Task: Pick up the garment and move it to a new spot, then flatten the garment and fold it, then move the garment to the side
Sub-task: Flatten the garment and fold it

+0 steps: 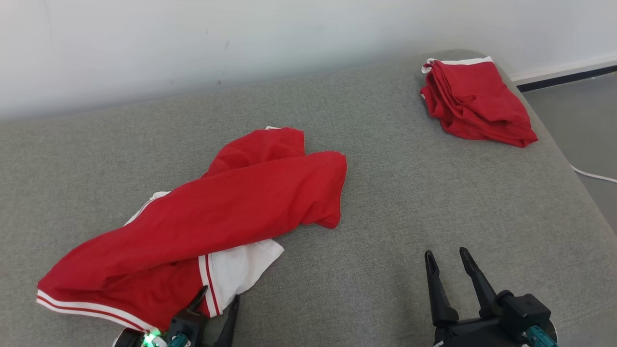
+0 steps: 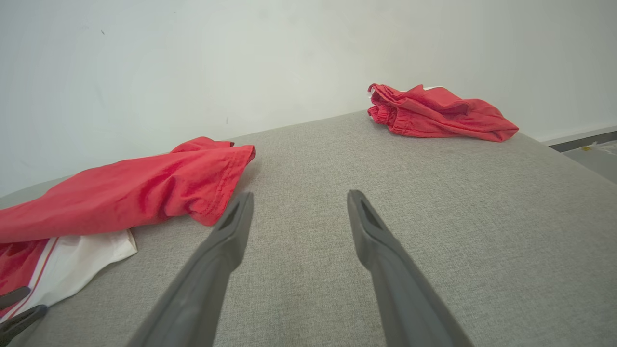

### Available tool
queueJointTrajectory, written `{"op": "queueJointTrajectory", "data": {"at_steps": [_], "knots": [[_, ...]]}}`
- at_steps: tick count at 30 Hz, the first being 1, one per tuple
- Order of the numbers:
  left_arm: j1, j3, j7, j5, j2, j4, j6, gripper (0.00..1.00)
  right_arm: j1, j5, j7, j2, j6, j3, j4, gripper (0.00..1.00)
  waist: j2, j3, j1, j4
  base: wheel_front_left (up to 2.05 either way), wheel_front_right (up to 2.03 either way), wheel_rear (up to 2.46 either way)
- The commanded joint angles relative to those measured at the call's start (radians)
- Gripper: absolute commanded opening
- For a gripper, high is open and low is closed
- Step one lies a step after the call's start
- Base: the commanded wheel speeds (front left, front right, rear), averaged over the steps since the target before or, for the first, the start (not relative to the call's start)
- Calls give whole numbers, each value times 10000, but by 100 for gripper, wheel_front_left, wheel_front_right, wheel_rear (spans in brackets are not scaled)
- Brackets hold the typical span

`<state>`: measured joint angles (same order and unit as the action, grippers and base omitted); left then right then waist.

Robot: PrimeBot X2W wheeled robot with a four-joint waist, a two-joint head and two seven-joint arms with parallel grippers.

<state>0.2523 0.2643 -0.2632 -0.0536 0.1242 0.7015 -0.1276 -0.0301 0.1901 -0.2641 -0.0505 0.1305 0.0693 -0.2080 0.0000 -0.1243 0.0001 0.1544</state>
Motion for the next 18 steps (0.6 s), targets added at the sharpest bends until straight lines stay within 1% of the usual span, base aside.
{"op": "queueJointTrajectory", "data": {"at_steps": [1, 2, 5, 7, 11, 16, 18], "knots": [[122, 29, -18, -51, -38, 162, 22, 13, -27, 10, 3, 8, 9, -24, 1, 100, 0, 6, -1, 1, 0, 0, 0], [172, 62, -18, -59, -59, 225, 19, 0, -5, 10, 3, 10, 9, -48, 3, 100, 0, 18, -1, -11, 0, 0, 0], [210, 160, -18, -78, -91, 304, 4, 0, 78, 4, 3, 11, 9, -126, 3, 100, 0, 84, -1, -131, 0, 0, 0], [137, 162, -18, -198, -96, 71, -5, 0, 143, 31, 3, 10, 9, -169, 3, 100, 0, 176, -1, -278, 0, 0, 0], [-180, 239, -25, -359, 77, -498, -11, 0, 292, 110, 3, 11, 9, -199, -21, 100, 0, 372, -1, -574, 0, 0, 0], [-995, 432, -25, -620, 690, -1588, -23, 0, 413, 232, 3, 10, 9, -173, -47, 100, 0, 598, -1, -1021, 0, 0, 0], [-1377, 584, -25, -792, 1088, -1949, -22, 0, 490, 259, 3, 7, 9, -181, -46, 100, 0, 645, -1, -1175, 0, 0, 0]]}}
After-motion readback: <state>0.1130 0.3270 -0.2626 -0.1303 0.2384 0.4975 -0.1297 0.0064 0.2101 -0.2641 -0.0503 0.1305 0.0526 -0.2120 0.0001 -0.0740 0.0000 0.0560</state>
